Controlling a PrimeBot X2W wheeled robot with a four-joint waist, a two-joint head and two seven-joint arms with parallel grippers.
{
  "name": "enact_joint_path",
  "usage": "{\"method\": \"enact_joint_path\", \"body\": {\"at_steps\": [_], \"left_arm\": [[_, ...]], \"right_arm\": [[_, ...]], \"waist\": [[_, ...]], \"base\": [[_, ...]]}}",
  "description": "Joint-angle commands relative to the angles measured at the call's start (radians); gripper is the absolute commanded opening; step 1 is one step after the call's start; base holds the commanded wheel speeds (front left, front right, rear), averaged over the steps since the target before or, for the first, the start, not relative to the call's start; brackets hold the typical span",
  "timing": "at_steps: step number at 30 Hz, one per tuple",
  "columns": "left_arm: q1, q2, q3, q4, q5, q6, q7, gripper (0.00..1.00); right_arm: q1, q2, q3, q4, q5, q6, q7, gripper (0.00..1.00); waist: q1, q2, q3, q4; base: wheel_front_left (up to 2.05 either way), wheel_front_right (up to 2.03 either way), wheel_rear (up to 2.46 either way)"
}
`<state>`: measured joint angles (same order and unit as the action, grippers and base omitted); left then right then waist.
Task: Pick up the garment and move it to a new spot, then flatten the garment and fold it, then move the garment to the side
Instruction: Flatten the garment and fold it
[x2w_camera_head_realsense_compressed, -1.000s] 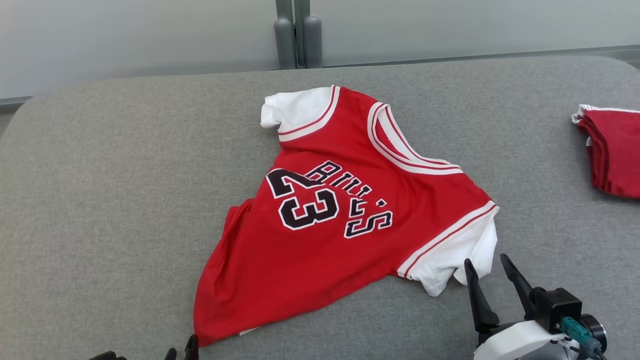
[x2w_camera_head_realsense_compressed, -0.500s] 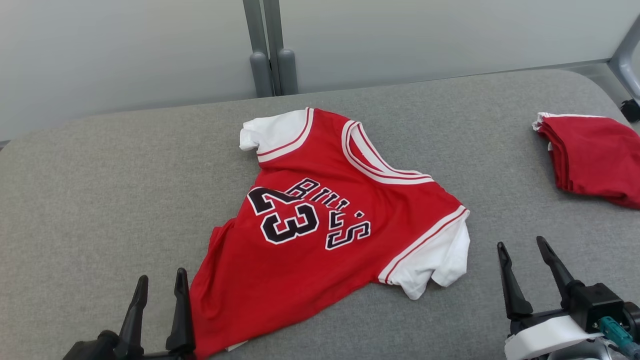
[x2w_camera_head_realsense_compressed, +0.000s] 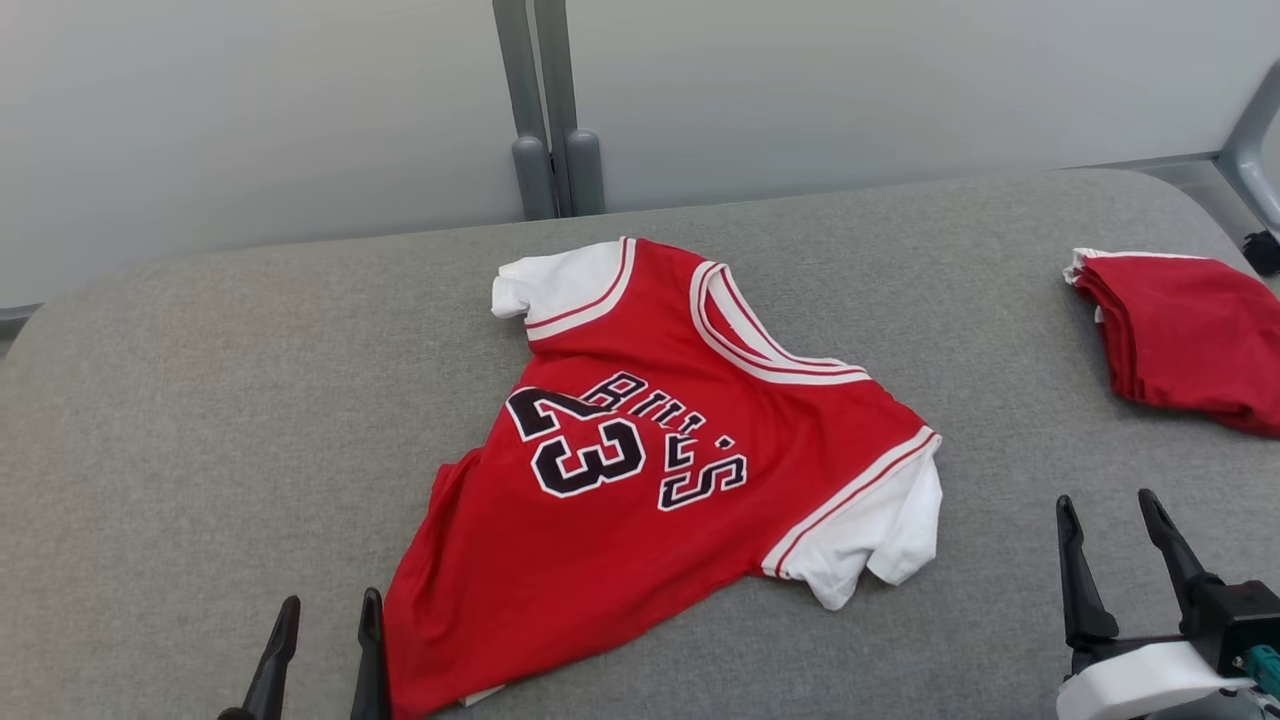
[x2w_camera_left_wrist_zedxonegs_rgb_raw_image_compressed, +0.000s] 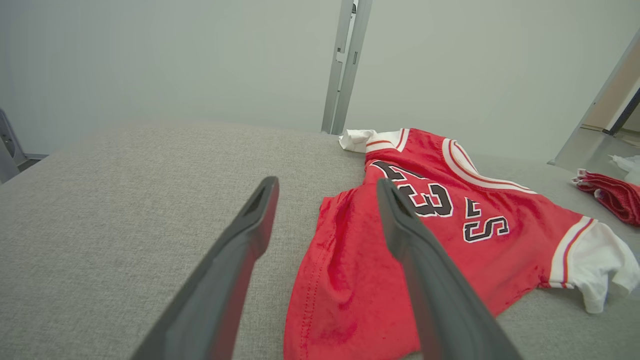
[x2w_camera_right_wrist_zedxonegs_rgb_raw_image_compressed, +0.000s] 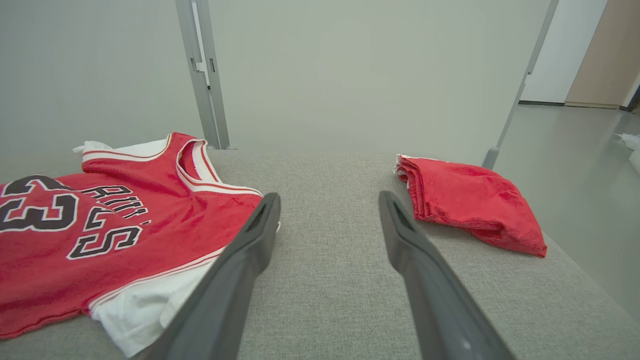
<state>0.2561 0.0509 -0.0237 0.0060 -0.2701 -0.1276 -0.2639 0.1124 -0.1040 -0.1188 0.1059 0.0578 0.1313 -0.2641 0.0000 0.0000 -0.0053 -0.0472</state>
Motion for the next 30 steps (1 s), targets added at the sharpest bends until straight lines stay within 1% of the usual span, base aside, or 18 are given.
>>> {"method": "enact_joint_path", "body": {"at_steps": [1,7,15,17,21,23,25,27,30], "left_arm": [[-0.004,0.001,-0.005,-0.008,-0.015,-0.004,0.0,1.0],[-0.019,0.001,-0.02,-0.021,-0.014,-0.004,0.0,1.0],[-0.037,0.001,-0.034,-0.032,-0.004,-0.004,0.0,1.0],[-0.043,0.001,-0.042,-0.035,0.0,-0.004,0.0,1.0],[-0.05,0.001,-0.032,-0.047,-0.03,-0.004,0.0,1.0],[-0.036,0.001,-0.046,-0.013,-0.021,-0.004,0.0,1.0],[-0.025,0.002,-0.045,0.045,-0.011,0.001,0.0,1.0],[-0.021,0.005,-0.055,0.144,0.002,0.005,0.006,1.0],[-0.063,0.007,-0.048,0.236,-0.014,0.017,0.033,1.0]], "right_arm": [[0.008,0.007,-0.006,0.004,-0.003,-0.001,0.0,1.0],[0.002,0.017,-0.006,0.011,-0.007,-0.001,0.0,1.0],[0.0,0.024,0.019,0.018,-0.01,-0.001,0.0,1.0],[-0.007,0.028,0.015,0.022,0.007,-0.001,0.0,1.0],[-0.047,0.036,0.061,0.041,0.032,-0.001,0.0,1.0],[-0.072,0.035,0.085,0.085,0.036,-0.001,0.005,1.0],[-0.118,0.029,0.124,0.125,0.025,-0.001,0.058,1.0],[-0.163,0.023,0.162,0.167,0.017,-0.001,0.157,1.0],[-0.209,0.015,0.174,0.222,0.002,-0.002,0.267,1.0]], "waist": [[0.0,0.0,-0.002,0.016],[0.0,0.0,-0.002,0.024],[0.0,0.0,0.003,0.023],[0.0,0.0,0.003,0.024],[0.0,0.0,0.005,0.021],[0.0,0.0,0.006,0.019],[0.0,0.0,0.006,0.016],[0.0,0.0,0.009,0.015],[0.0,0.0,0.017,0.019]], "base": [[0.0,0.0,0.0],[0.0,0.0,0.0],[0.0,0.0,0.0],[0.0,0.0,0.0],[0.0,0.0,0.0],[0.0,0.0,0.0],[0.0,0.0,0.0],[0.0,0.0,0.0],[0.0,0.0,0.0]]}}
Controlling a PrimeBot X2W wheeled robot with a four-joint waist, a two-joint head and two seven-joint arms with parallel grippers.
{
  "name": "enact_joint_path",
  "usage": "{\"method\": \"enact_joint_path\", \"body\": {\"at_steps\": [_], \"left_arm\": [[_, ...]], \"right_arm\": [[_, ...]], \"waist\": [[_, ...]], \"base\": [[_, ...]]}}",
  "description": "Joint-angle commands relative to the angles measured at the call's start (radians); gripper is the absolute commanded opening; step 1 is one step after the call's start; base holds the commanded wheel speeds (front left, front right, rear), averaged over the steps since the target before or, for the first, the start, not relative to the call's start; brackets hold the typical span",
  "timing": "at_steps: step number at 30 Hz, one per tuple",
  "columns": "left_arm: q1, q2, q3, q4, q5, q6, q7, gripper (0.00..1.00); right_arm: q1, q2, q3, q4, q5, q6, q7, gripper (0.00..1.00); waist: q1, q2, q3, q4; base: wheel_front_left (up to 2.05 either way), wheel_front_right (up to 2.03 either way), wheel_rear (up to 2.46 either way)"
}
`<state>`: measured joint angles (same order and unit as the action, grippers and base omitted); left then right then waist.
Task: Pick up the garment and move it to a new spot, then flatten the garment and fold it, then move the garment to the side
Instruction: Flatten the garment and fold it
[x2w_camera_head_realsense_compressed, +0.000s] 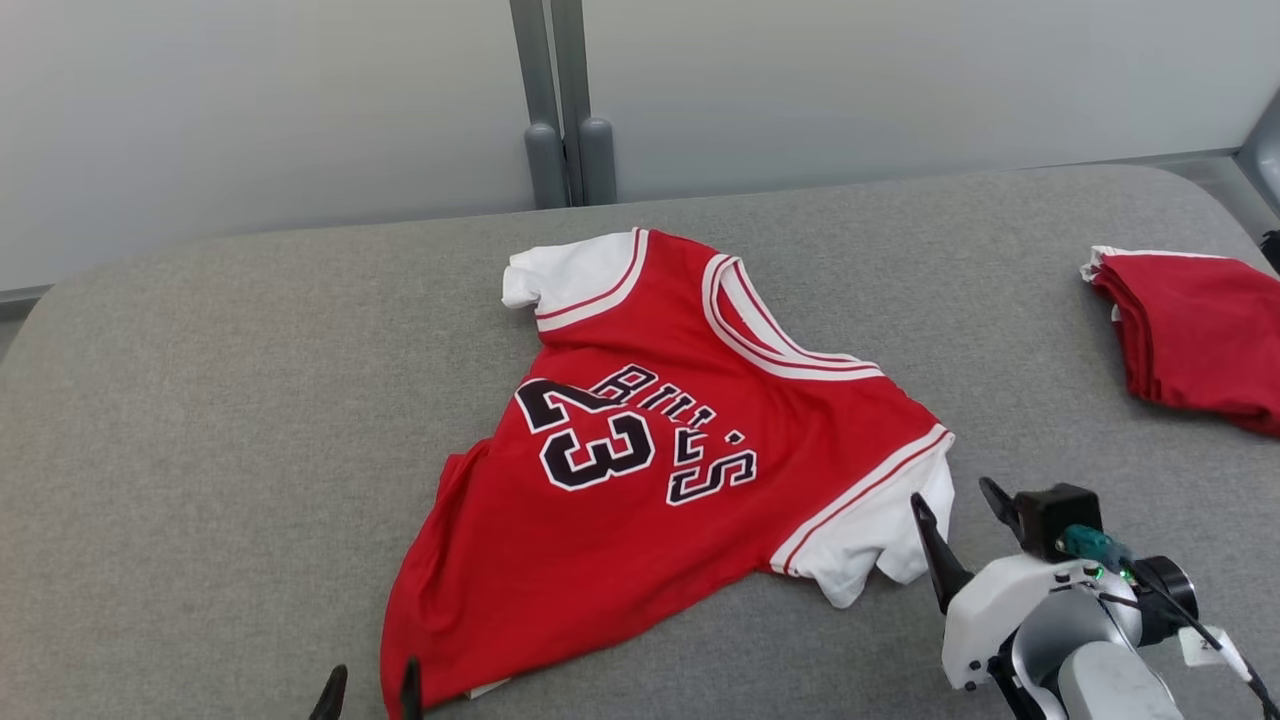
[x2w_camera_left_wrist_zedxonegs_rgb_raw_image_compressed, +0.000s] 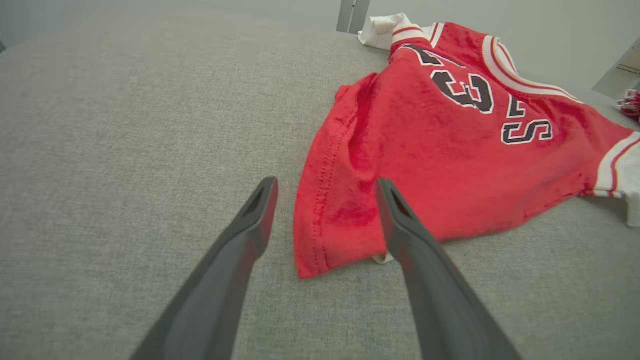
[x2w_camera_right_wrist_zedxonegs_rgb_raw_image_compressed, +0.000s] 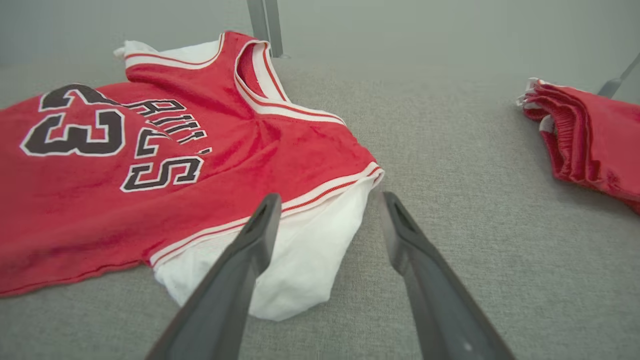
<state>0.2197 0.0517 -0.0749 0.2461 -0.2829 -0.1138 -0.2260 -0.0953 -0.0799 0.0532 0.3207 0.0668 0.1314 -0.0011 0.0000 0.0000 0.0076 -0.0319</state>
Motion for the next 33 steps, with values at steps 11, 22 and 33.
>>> {"method": "enact_joint_path", "body": {"at_steps": [11,22,33], "left_arm": [[-0.116,0.022,-0.064,0.165,-0.069,-0.016,0.005,1.0],[-0.196,0.052,-0.132,0.26,-0.129,-0.018,-0.022,1.0],[-0.224,0.08,-0.259,0.316,-0.227,-0.018,-0.008,0.0]], "right_arm": [[-0.052,-0.003,-0.032,0.12,-0.061,-0.002,0.085,1.0],[-0.073,-0.024,0.018,0.139,0.036,-0.002,0.096,1.0],[-0.066,-0.042,0.068,0.119,0.167,-0.002,0.102,0.0]], "waist": [[0.0,0.0,0.044,0.044],[0.0,0.0,0.088,0.043],[0.0,0.0,0.103,0.036]], "base": [[0.0,0.0,0.0],[0.0,0.0,0.0],[0.0,0.0,0.0]]}}
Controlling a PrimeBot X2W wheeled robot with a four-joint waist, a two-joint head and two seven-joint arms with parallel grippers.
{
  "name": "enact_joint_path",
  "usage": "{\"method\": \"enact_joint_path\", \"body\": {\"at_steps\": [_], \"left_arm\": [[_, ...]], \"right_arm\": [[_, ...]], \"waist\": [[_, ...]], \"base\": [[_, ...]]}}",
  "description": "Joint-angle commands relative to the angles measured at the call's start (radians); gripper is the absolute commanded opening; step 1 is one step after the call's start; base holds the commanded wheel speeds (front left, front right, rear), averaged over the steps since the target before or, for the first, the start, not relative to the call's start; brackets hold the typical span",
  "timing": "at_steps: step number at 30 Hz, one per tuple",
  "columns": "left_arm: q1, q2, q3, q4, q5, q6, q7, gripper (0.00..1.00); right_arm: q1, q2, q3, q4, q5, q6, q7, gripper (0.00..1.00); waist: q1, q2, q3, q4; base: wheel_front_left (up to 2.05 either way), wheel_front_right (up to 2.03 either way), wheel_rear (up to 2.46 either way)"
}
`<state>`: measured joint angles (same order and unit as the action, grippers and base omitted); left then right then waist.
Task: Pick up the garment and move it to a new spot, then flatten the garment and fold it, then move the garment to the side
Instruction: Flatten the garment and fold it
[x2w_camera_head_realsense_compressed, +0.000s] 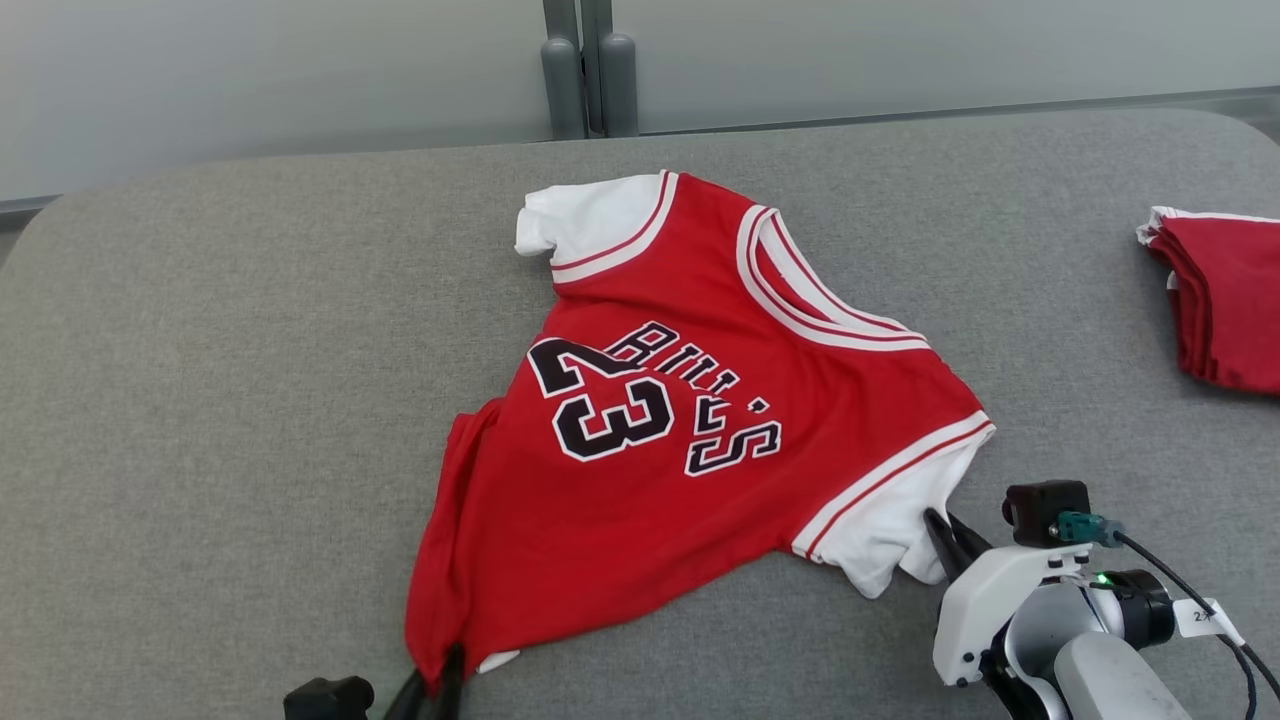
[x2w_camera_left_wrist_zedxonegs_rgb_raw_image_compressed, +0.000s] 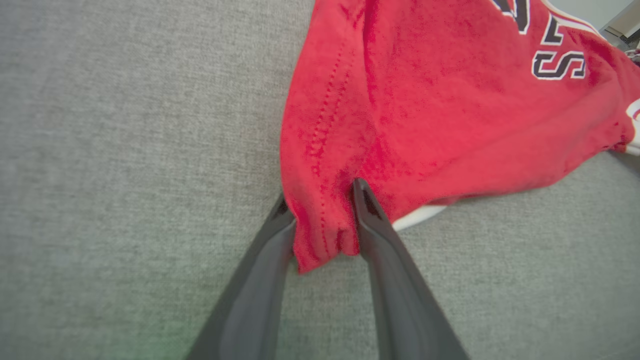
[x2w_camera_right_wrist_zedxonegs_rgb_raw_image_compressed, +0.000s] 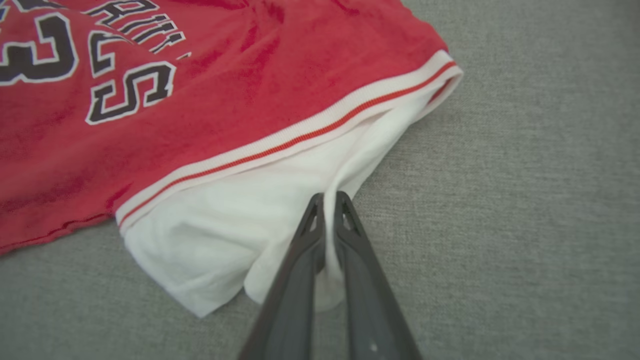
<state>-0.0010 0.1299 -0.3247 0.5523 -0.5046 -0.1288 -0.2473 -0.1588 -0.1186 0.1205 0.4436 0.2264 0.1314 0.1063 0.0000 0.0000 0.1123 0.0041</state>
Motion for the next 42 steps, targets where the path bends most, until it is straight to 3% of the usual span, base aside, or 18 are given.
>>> {"method": "enact_joint_path", "body": {"at_steps": [1,5,7,13,15,19,24,28,34,38,42], "left_arm": [[-0.003,0.008,-0.027,0.009,-0.021,-0.003,0.023,0.0],[0.014,0.034,-0.073,-0.081,-0.149,-0.003,0.067,0.0],[0.025,0.06,-0.083,-0.201,-0.246,-0.003,0.095,0.0],[0.1,0.208,-0.048,-0.727,-0.468,-0.003,0.195,0.0],[0.121,0.256,-0.006,-0.902,-0.51,0.018,0.232,0.0],[0.085,0.322,0.061,-1.147,-0.546,0.088,0.315,0.0],[-0.072,0.393,0.107,-1.3,-0.593,0.161,0.454,0.0],[-0.287,0.41,0.114,-1.27,-0.625,0.217,0.567,0.0],[-0.692,0.399,0.072,-1.007,-0.594,0.286,0.704,0.0],[-0.958,0.36,0.009,-0.761,-0.505,0.284,0.73,0.0],[-1.202,0.302,-0.017,-0.512,-0.391,0.234,0.618,0.0]], "right_arm": [[-0.003,-0.003,0.004,-0.008,0.028,-0.002,-0.005,0.0],[0.004,-0.007,0.002,-0.092,0.182,-0.001,0.009,0.0],[0.019,-0.014,-0.011,-0.196,0.301,-0.001,0.03,0.0],[0.087,-0.055,-0.139,-0.673,0.685,-0.001,0.147,0.0],[0.098,-0.058,-0.221,-0.83,0.772,-0.001,0.186,0.0],[0.051,-0.032,-0.349,-1.026,0.917,-0.001,0.26,0.0],[-0.087,-0.049,-0.465,-1.11,0.981,-0.001,0.362,0.0],[-0.26,-0.07,-0.498,-1.044,0.929,-0.001,0.453,0.0],[-0.619,-0.054,-0.46,-0.79,0.713,-0.001,0.55,0.0],[-0.881,-0.03,-0.41,-0.583,0.529,-0.001,0.532,0.0],[-1.115,0.002,-0.377,-0.374,0.395,-0.001,0.437,0.0]], "waist": [[0.0,0.0,-0.004,0.0],[0.0,0.0,-0.021,-0.003],[0.0,0.0,-0.029,-0.004],[0.0,0.0,-0.041,-0.019],[0.0,0.0,-0.035,-0.03],[0.0,0.0,0.004,-0.047],[0.0,0.0,0.078,-0.064],[0.0,0.0,0.163,-0.064],[0.0,0.0,0.317,-0.074],[0.0,0.0,0.419,-0.073],[0.0,0.0,0.481,-0.078]], "base": [[0.0,0.0,0.0],[0.0,0.0,0.0],[0.0,0.0,0.0],[0.0,0.0,0.0],[0.0,0.0,0.0],[0.0,0.0,0.0],[0.0,0.0,0.0],[0.0,0.0,0.0],[0.0,0.0,0.0],[0.0,0.0,0.0],[0.0,0.0,0.0]]}}
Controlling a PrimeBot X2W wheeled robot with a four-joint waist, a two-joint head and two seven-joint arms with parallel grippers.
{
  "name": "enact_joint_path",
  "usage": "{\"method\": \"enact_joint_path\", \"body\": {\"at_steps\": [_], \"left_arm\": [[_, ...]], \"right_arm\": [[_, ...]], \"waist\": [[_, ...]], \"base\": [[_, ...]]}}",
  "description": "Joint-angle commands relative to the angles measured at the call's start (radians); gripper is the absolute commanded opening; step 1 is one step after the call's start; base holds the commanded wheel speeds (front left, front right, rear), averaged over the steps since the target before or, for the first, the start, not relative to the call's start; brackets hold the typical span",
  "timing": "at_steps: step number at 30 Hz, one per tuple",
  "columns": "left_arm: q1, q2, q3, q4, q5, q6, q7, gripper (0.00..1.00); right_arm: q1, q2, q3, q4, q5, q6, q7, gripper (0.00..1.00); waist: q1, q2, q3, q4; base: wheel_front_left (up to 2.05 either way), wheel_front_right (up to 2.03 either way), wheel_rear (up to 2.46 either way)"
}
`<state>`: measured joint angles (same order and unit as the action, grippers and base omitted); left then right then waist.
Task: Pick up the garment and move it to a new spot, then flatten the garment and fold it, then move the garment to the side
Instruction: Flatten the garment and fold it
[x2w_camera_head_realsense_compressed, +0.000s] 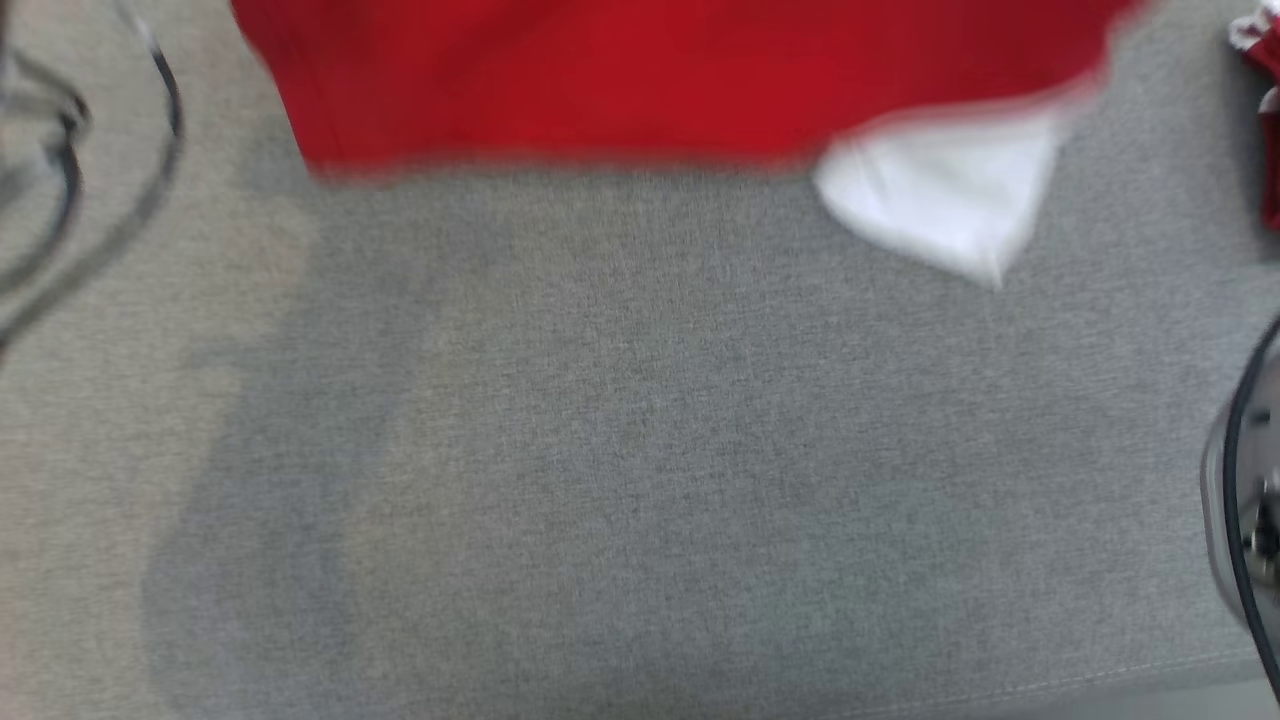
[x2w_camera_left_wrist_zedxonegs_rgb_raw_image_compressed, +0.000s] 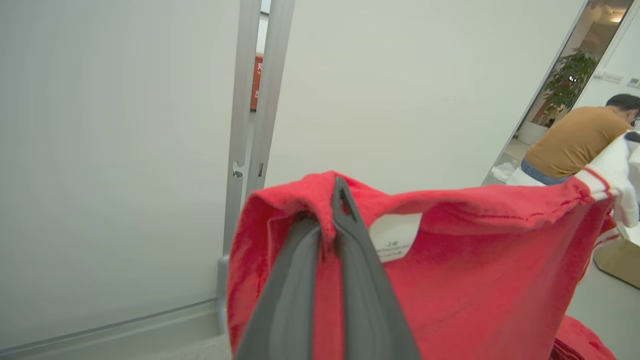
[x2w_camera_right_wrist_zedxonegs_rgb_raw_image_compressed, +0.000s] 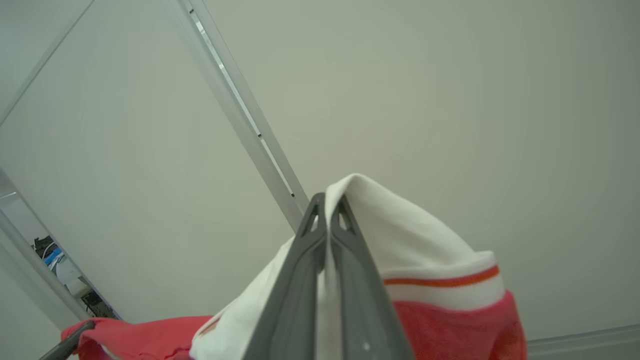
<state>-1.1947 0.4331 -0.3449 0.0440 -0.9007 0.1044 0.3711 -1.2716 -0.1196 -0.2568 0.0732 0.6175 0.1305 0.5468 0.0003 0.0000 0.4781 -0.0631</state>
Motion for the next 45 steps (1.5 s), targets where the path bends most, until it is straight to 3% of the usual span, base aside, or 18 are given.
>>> {"method": "enact_joint_path", "body": {"at_steps": [1,9,15,23,31,33,40,45], "left_arm": [[-0.059,-0.011,-0.005,0.076,0.04,-0.016,-0.04,0.0],[-0.326,-0.073,-0.037,0.507,0.203,-0.084,-0.32,0.0],[-0.265,-0.082,-0.092,0.704,0.249,-0.158,-0.452,0.0],[-0.031,-0.094,-0.113,0.79,0.164,-0.226,-0.536,0.0],[0.381,-0.077,-0.097,0.636,0.092,-0.233,-0.622,0.0],[0.516,-0.057,-0.107,0.559,0.122,-0.206,-0.631,0.0],[1.035,-0.075,-0.093,0.176,0.151,-0.013,-0.637,0.0],[1.273,-0.109,-0.12,-0.002,0.137,0.056,-0.628,0.0]], "right_arm": [[-0.054,0.01,0.0,0.061,-0.025,0.0,-0.033,0.0],[-0.293,0.032,0.026,0.391,-0.176,0.0,-0.234,0.0],[-0.179,0.054,0.122,0.508,-0.124,0.0,-0.331,0.0],[0.153,0.007,0.319,0.405,0.119,0.0,-0.412,0.0],[0.604,-0.142,0.445,0.203,0.303,0.0,-0.483,0.0],[0.718,-0.175,0.452,0.181,0.337,0.0,-0.494,0.0],[1.053,-0.257,0.421,0.134,0.384,0.0,-0.565,0.0],[1.249,-0.262,0.393,0.085,0.406,0.0,-0.602,0.0]], "waist": [[-0.0003,0.0,0.124,-0.014],[-0.0003,0.0,0.154,-0.057],[-0.0003,0.0,0.15,-0.089],[-0.0003,0.0,0.105,-0.095],[-0.0003,0.0,-0.065,-0.079],[-0.0003,0.0,-0.114,-0.073],[-0.0003,0.0,-0.219,-0.033],[-0.0003,0.0,-0.229,0.004]], "base": [[0.0,0.0,0.0],[0.0,0.0,0.0],[0.0,0.0,0.0],[0.0,0.0,0.0],[0.0,0.0,0.0],[0.0,0.0,0.0],[0.0,0.0,0.0],[0.0,0.0,0.0]]}}
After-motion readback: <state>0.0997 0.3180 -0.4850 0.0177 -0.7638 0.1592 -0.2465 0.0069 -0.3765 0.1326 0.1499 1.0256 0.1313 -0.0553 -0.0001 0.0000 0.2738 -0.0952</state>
